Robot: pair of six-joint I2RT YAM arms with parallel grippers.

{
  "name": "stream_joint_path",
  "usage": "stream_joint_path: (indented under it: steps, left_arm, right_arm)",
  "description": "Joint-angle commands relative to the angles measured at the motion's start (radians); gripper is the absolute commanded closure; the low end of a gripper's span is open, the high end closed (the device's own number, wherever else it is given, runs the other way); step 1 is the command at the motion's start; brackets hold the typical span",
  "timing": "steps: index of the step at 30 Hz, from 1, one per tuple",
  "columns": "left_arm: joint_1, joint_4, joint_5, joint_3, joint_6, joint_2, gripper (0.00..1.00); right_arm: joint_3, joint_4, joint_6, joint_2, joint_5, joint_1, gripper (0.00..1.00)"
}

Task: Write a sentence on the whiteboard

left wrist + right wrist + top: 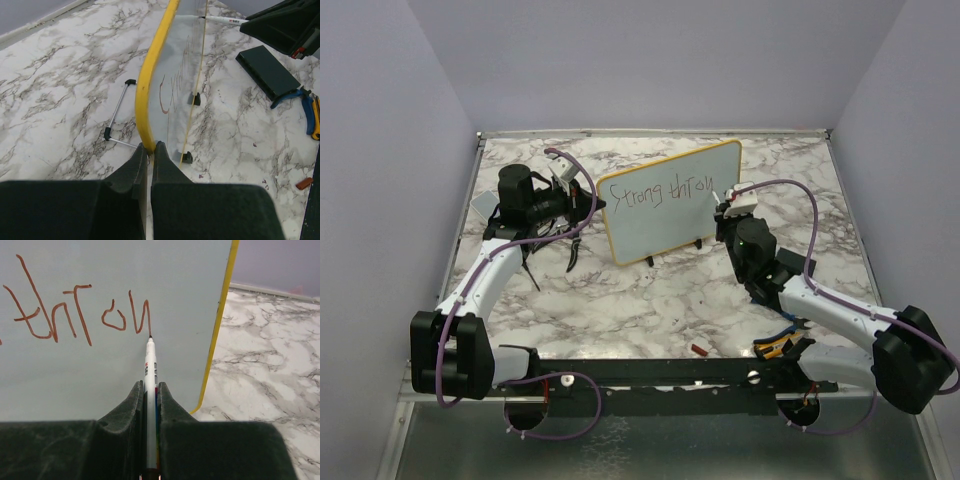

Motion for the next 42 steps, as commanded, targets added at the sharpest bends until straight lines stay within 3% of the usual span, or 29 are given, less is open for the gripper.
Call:
stream_joint_path:
  steps: [1, 15, 26, 42]
  left_arm:
    - [0.002, -0.014, -0.045, -0.019, 0.056, -0.010, 1.00]
    - [0.002, -0.014, -0.043, -0.018, 0.056, -0.008, 1.00]
    - [0.002, -0.014, -0.043, -0.018, 0.057, -0.010, 1.00]
    - [0.002, -0.015, -0.042, -0.018, 0.056, -0.010, 1.00]
  right_arm:
    - [-0.015, -0.019, 0.018, 0.015, 0.013, -0.006, 0.99]
    - [0.015, 0.014, -0.043, -0.068, 0.054, -0.007, 0.99]
    - [0.046, 0.061, -0.081, -0.010, 0.063, -0.027, 0.99]
    - [0.066, 0.051, -0.091, 0.002, -0.051, -0.047, 0.99]
